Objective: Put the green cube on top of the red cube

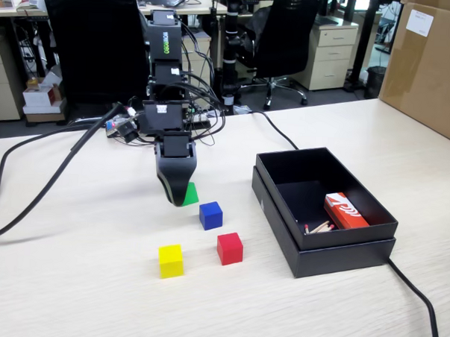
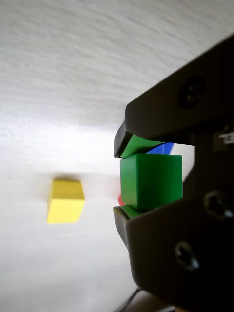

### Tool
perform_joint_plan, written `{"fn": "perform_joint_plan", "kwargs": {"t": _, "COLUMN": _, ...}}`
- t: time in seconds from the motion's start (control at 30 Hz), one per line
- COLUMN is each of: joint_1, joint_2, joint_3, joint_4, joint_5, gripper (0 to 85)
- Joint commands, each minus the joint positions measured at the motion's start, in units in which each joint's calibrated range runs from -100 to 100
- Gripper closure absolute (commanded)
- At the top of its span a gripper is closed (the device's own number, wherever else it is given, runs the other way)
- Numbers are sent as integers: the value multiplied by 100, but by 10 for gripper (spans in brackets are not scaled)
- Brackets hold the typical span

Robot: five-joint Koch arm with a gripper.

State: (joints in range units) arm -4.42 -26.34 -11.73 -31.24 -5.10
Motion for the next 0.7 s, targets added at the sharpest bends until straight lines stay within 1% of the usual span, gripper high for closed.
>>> {"fn": "perform_joint_plan", "kwargs": {"t": 0.0, "joint_1": 107, "joint_2": -125, "joint_3": 765, "joint_4": -42, "joint_5": 147, "gripper": 831}}
{"fn": "perform_joint_plan", "kwargs": {"t": 0.07, "joint_1": 186, "joint_2": 311, "joint_3": 1209, "joint_4": -42, "joint_5": 249, "gripper": 831}}
{"fn": "perform_joint_plan", "kwargs": {"t": 0.17, "joint_1": 249, "joint_2": 861, "joint_3": 1699, "joint_4": -42, "joint_5": 308, "gripper": 831}}
{"fn": "perform_joint_plan", "kwargs": {"t": 0.2, "joint_1": 317, "joint_2": 1757, "joint_3": 2315, "joint_4": -33, "joint_5": 332, "gripper": 831}}
{"fn": "perform_joint_plan", "kwargs": {"t": 0.37, "joint_1": 440, "joint_2": 2560, "joint_3": 2832, "joint_4": -25, "joint_5": 366, "gripper": 830}}
{"fn": "perform_joint_plan", "kwargs": {"t": 0.67, "joint_1": 503, "joint_2": 2606, "joint_3": 2832, "joint_4": -25, "joint_5": 396, "gripper": 830}}
